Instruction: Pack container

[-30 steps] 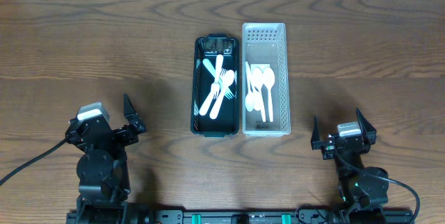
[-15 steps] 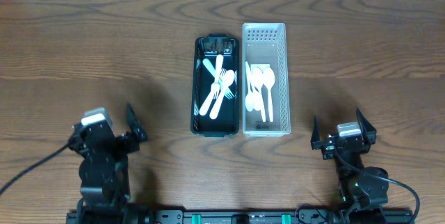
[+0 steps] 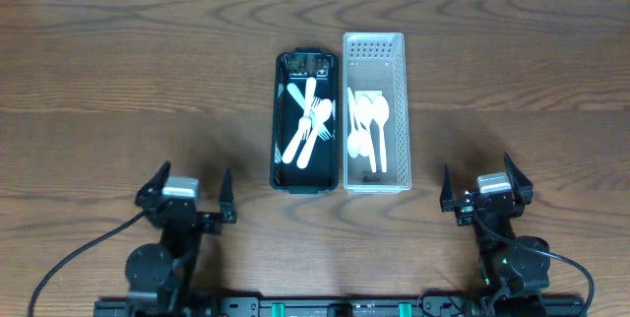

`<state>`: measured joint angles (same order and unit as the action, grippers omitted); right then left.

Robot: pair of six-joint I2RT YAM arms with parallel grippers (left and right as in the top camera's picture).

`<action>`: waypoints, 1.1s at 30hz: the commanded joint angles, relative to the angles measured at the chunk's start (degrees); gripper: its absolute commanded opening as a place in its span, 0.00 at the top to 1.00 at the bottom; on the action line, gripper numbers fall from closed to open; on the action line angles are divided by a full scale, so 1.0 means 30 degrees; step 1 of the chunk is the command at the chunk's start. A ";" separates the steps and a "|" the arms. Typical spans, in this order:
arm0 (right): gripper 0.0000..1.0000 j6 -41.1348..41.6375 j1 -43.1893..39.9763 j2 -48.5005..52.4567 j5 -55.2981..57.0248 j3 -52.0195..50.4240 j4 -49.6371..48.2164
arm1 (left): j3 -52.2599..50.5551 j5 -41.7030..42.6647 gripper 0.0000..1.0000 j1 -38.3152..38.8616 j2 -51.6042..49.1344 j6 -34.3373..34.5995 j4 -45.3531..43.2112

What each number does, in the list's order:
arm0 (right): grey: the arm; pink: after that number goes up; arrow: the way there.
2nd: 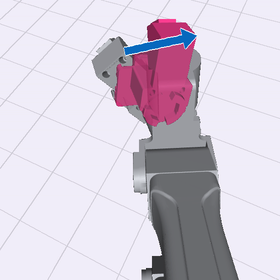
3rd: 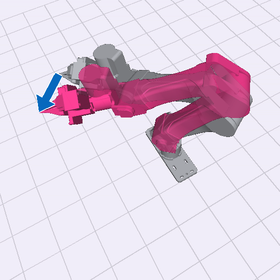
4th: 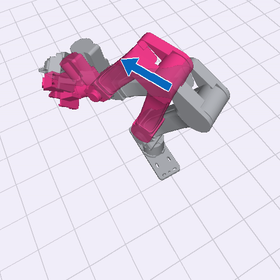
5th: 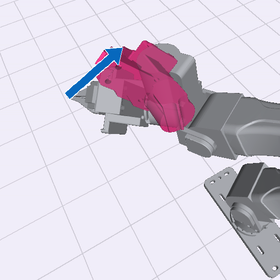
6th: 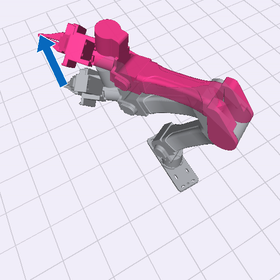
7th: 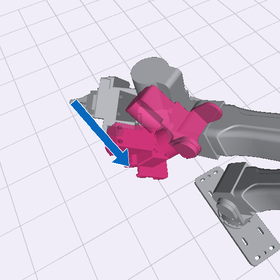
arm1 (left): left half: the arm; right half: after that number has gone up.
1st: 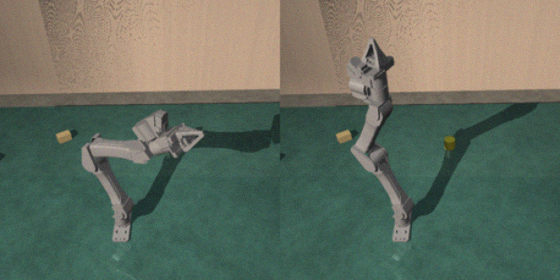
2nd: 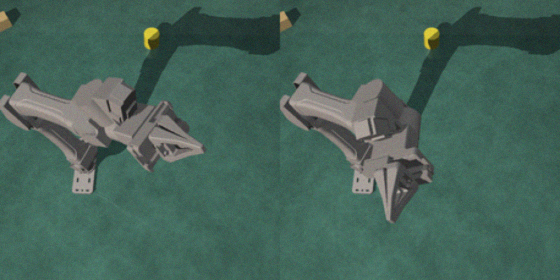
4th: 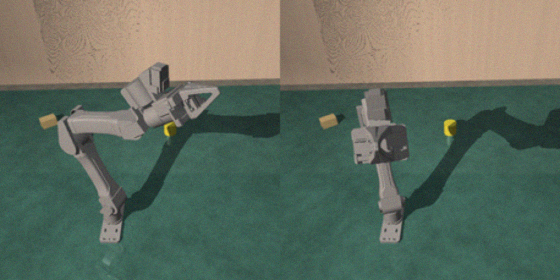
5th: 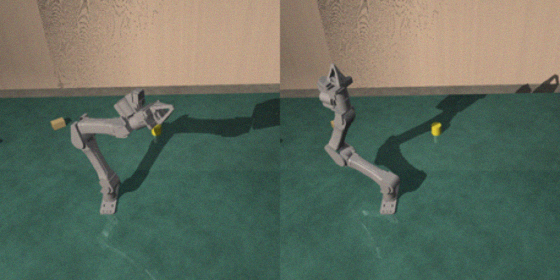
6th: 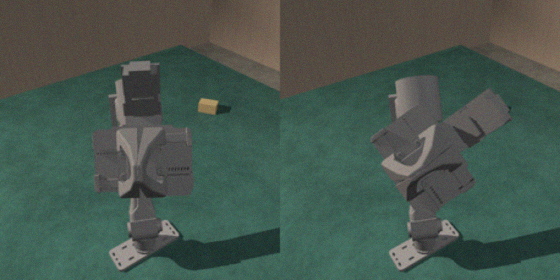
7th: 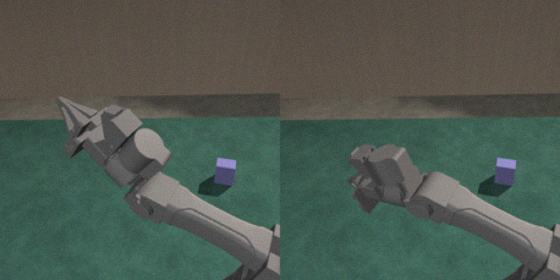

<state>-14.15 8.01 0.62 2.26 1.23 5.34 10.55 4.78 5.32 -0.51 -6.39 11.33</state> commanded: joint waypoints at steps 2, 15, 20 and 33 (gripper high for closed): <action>0.01 -0.0168 -0.0146 -0.0102 -0.0131 -0.0102 0.0022 | -0.2390 0.0605 0.02 0.0051 0.0131 -0.0699 -0.1902; 0.01 -0.0168 -0.0146 -0.0102 -0.0131 -0.0102 0.0022 | -0.3424 -0.0240 0.02 0.0058 0.0102 0.0517 -0.2528; 0.01 -0.0160 -0.0146 -0.0102 -0.0124 -0.0102 0.0022 | -0.3424 -0.0240 0.02 0.0058 0.0073 0.0517 -0.2528; 0.01 -0.0168 -0.0146 -0.0102 -0.0131 -0.0102 0.0022 | -0.3424 -0.0233 0.02 0.0058 0.0073 0.0517 -0.2528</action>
<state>-14.17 8.01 0.62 2.11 1.17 5.30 1.93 4.29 5.37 -0.58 -5.78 2.96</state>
